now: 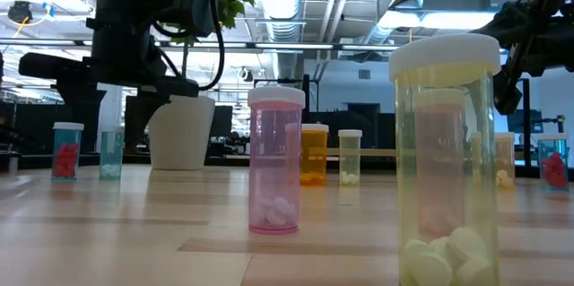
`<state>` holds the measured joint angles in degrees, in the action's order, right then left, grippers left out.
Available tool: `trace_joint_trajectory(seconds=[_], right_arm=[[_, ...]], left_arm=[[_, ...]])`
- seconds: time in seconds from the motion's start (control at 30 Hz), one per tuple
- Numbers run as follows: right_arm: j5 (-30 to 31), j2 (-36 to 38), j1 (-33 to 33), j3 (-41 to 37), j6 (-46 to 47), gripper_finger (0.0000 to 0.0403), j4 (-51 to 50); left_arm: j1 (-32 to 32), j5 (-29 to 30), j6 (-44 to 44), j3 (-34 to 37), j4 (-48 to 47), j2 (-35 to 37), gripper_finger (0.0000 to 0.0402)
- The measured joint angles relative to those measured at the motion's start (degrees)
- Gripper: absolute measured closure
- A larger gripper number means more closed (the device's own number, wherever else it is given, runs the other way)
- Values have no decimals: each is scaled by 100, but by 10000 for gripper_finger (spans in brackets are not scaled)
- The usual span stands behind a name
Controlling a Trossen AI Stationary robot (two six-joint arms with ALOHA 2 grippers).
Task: Pick and place medicine bottles onto shelf by color
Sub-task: Move the green pill bottle to the top center of the table
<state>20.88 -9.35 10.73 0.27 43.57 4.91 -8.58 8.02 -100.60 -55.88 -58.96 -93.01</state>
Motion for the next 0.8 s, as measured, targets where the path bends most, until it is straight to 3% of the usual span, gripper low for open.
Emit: trace_joint_trajectory(seconds=[0.2,0.63,0.8], right_arm=[[0,-1,0,0,0,143,-4],[0,-1,1,0,0,143,-7],[0,0,-1,0,0,143,-7]], left_arm=[[3,240,289,0,75,0,205],[2,231,301,-3,108,0,293],[41,307,519,-68,119,0,302]])
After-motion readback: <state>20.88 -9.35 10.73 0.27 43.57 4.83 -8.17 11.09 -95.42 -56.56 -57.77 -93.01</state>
